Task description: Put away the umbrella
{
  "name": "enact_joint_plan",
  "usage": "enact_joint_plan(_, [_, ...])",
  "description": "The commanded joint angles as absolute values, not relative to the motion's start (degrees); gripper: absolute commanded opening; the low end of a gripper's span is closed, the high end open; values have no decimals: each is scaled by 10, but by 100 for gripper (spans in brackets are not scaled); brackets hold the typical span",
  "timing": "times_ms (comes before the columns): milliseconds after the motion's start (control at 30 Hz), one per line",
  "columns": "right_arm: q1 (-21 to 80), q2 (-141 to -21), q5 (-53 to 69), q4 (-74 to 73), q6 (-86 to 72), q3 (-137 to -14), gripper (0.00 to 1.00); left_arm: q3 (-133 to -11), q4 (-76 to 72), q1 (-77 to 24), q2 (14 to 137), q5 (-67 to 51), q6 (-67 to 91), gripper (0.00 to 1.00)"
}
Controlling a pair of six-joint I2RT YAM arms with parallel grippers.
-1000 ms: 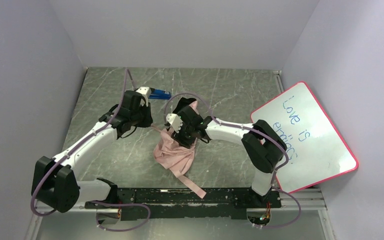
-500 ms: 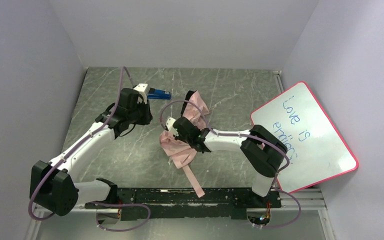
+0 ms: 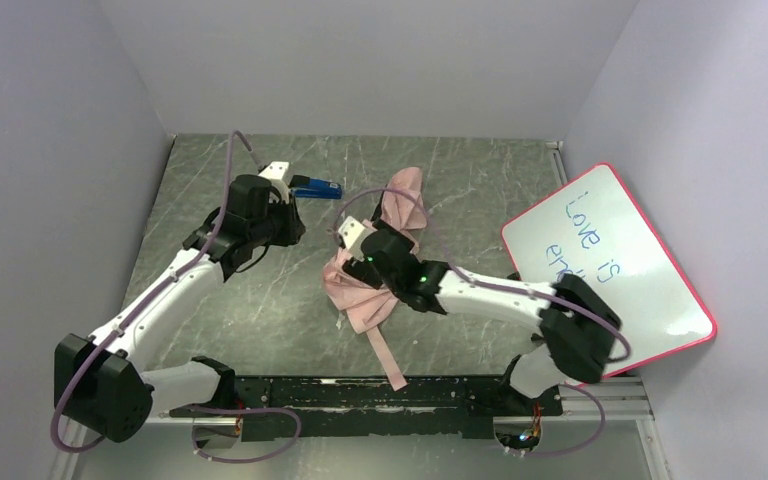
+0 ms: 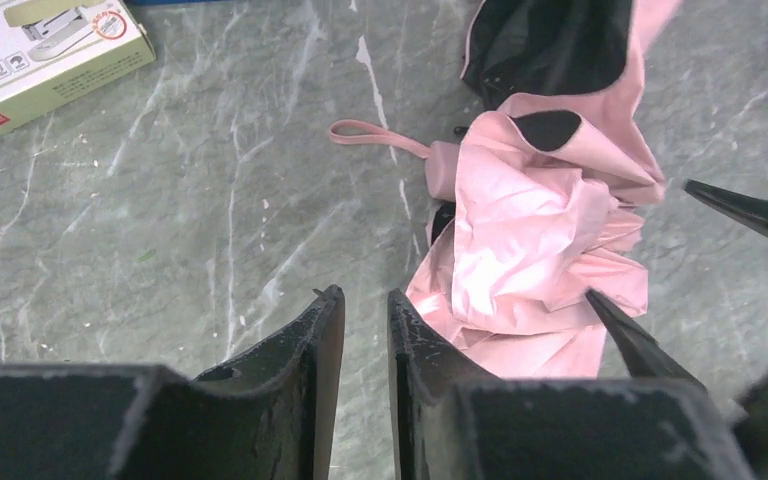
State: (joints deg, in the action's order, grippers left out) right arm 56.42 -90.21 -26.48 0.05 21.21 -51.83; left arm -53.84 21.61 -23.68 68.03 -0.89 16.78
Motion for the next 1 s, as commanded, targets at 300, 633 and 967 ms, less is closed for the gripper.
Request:
enact_joint_plan(300, [579, -631, -134, 187, -161, -474, 89, -552, 50, -230, 646, -165, 379, 46])
enact_joint_plan(633, [579, -654, 128, 351, -175, -556, 100, -515, -171, -232, 674, -292, 635, 91])
enact_joint_plan(967, [585, -777, 396, 487, -256, -646, 100, -492, -335, -264, 692, -335, 749, 92])
